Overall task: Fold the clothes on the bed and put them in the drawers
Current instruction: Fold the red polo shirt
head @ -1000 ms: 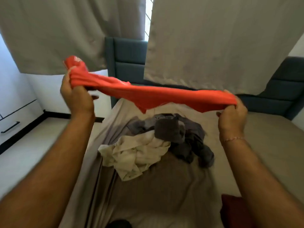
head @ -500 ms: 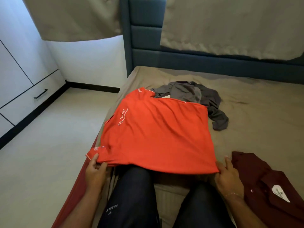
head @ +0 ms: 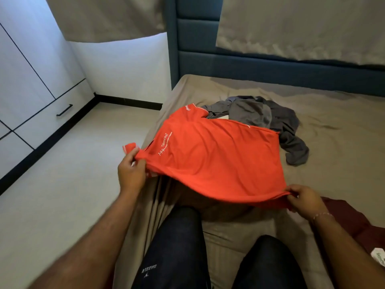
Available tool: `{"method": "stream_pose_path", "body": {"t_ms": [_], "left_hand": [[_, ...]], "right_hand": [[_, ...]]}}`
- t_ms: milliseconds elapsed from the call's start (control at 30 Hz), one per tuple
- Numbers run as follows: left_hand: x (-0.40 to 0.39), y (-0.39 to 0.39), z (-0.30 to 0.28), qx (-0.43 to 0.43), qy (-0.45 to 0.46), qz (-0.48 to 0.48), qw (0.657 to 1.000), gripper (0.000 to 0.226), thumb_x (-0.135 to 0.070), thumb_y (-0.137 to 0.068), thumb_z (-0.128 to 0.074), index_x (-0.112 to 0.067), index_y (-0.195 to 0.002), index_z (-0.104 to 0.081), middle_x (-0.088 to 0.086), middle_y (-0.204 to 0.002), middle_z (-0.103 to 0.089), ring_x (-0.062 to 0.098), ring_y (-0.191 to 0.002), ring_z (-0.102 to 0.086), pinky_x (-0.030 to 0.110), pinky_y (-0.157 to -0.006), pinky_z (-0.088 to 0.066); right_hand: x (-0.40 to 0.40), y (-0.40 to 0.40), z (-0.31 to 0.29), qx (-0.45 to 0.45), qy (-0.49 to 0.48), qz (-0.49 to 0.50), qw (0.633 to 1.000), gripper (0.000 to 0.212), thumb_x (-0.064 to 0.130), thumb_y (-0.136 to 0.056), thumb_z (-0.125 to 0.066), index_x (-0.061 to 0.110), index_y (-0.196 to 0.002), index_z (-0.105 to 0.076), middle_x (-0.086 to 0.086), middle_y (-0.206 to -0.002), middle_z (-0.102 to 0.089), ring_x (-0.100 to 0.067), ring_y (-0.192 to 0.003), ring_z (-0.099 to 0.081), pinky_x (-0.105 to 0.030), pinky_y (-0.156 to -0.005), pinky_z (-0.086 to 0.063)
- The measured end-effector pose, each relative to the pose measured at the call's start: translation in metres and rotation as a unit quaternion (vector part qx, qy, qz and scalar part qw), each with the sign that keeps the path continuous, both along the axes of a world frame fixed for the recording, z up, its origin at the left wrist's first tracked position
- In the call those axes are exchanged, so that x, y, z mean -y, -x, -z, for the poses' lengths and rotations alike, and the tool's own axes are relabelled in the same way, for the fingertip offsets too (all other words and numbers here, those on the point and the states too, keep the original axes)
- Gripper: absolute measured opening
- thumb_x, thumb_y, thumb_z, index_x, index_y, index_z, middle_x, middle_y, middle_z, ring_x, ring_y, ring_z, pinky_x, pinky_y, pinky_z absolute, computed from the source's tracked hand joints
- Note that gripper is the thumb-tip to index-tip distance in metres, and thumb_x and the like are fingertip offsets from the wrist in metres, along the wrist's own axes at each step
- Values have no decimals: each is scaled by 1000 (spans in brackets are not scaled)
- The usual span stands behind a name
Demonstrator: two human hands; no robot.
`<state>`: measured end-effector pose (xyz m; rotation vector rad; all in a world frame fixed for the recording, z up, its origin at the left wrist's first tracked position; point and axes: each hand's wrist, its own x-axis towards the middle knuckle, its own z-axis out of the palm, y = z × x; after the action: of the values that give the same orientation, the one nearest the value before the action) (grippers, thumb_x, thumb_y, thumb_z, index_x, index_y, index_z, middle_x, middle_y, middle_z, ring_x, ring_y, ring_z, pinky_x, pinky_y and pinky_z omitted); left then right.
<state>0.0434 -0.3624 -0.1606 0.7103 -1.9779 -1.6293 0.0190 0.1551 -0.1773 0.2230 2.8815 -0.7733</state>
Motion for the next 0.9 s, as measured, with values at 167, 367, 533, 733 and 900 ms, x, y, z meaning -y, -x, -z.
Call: {"method": "stream_pose_path", "body": {"t_ms": [167, 367, 533, 733, 900], "left_hand": [[-17, 97, -43, 19, -107, 108, 988, 65, -7, -97, -59, -25, -157, -41, 4, -120, -68, 14, -76, -66, 29, -59, -54], [-36, 135, -3, 116, -56, 126, 984, 44, -8, -98, -63, -16, -141, -58, 5, -132, -62, 27, -112, -64, 45, -91, -55], [-53, 83, 77, 247, -283, -37, 926, 21, -34, -101, -59, -16, -91, -63, 6, -85, -61, 23, -69, -60, 33, -63, -45], [-61, 82, 101, 181, -397, -70, 897, 33, -34, -103, -56, -17, -131, -60, 6, -124, -67, 22, -115, -66, 34, -91, -52], [-40, 112, 88, 125, -409, -100, 898, 47, -36, -98, -70, -26, -142, -59, 0, -129, -69, 20, -116, -67, 41, -97, -55]], "right_hand": [[8, 64, -19, -34, 27, 111, 993, 17, 6, -89, -68, 10, -102, -79, -18, -88, -77, -34, -81, -73, -37, -77, -54], [37, 73, 11, -42, -70, 183, 980, 61, 25, -80, -76, 11, -137, -58, -23, -136, -53, -47, -120, -55, -55, -95, -48], [50, 59, 69, 27, 101, 415, 904, 88, 25, -75, -85, 7, -150, -42, -28, -150, -38, -46, -135, -42, -52, -109, -38], [51, 59, 100, 3, 369, 542, 755, 72, 13, -78, -81, 3, -141, -47, -23, -129, -62, -32, -96, -65, -40, -77, -58], [41, 68, 96, 67, 467, 528, 706, 19, 16, -91, -75, 19, -97, -58, -6, -71, -55, -11, -49, -47, -17, -39, -39]]}}
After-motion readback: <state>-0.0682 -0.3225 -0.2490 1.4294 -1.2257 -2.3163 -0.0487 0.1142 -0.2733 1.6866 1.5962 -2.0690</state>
